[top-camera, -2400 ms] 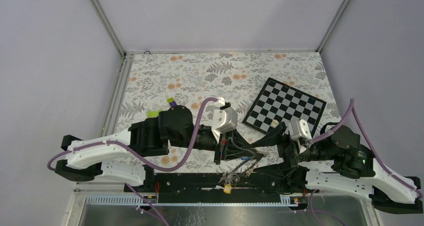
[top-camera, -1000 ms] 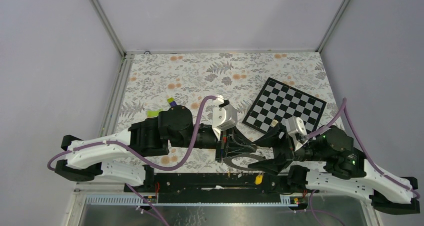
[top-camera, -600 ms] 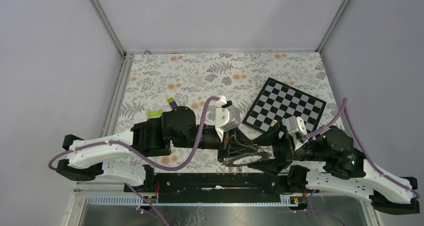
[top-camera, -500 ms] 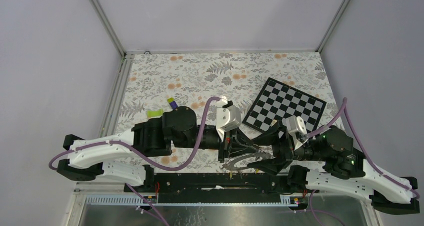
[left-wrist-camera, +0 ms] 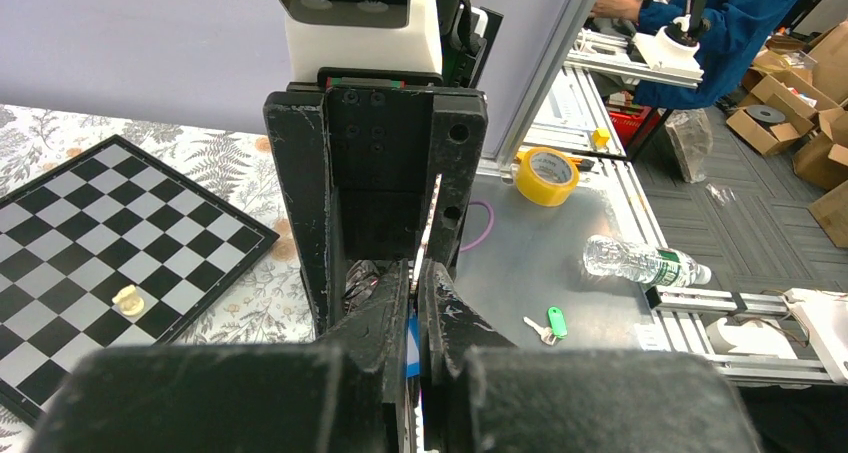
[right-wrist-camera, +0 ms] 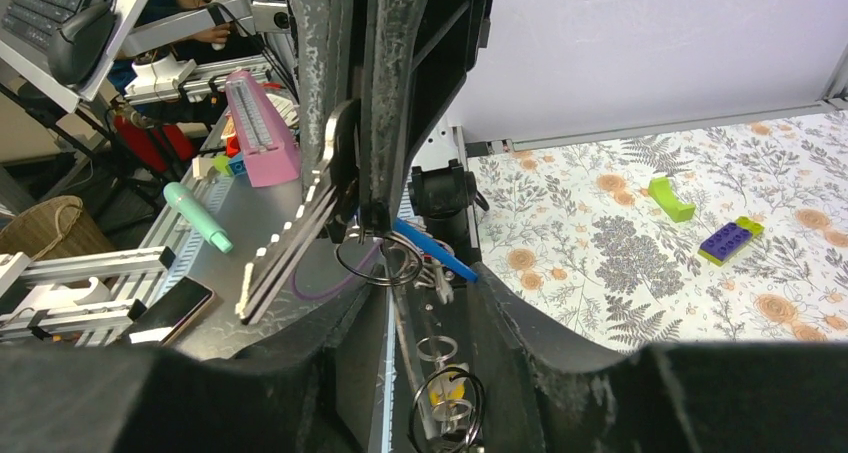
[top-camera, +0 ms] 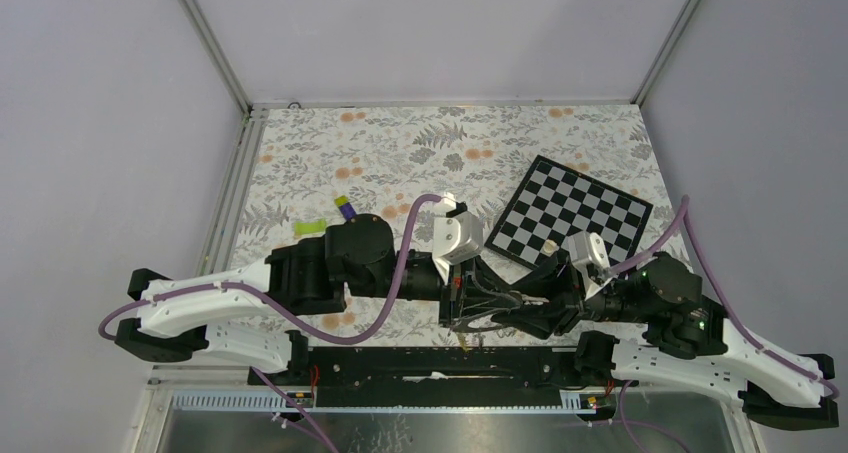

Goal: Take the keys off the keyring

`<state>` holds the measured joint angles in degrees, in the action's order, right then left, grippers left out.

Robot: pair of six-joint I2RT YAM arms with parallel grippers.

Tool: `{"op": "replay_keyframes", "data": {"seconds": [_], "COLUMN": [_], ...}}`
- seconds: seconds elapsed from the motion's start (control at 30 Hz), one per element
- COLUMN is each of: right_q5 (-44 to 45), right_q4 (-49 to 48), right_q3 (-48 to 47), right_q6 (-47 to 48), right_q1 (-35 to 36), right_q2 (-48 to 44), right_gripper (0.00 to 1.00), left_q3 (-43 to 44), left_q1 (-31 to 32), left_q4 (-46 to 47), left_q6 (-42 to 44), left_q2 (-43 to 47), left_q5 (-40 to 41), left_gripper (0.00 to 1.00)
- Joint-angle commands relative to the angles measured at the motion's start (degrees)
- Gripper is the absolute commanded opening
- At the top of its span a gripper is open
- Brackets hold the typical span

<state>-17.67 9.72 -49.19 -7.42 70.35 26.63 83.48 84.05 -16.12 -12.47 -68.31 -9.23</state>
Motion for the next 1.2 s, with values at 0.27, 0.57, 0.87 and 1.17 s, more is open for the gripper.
{"op": "replay_keyframes", "data": {"seconds": [0.27, 0.57, 0.87, 1.17], "right_q5": [-2.1, -1.45, -1.12, -0.95], "right_q4": [-6.76, -6.21, -7.04, -8.29], "right_q3": [-0.5, -0.9, -1.04, -0.73], "right_q6": [-1.19, -0.94, -0.98, -1.06], "right_q1": [0.1, 0.05, 0.05, 0.05], "right_q2": [-2.95, -3.47, -3.77, -3.48], "right_gripper": [0.54, 0.63, 0.65, 0.64], "left_q3": [0.44, 0.66, 1.02, 1.49], "left_q1": [-0.38, -0.38, -0.38, -0.38], "left_q4": [3.32, 2.89, 2.51, 2.1], "left_q6": [0.52, 0.39, 0.08, 0.16], "left_q2": [1.03, 0.21, -0.86, -2.09], "left_q5": [2.59, 3.21, 4.05, 4.04], "left_gripper": [0.0, 0.0, 0.0, 0.0]}}
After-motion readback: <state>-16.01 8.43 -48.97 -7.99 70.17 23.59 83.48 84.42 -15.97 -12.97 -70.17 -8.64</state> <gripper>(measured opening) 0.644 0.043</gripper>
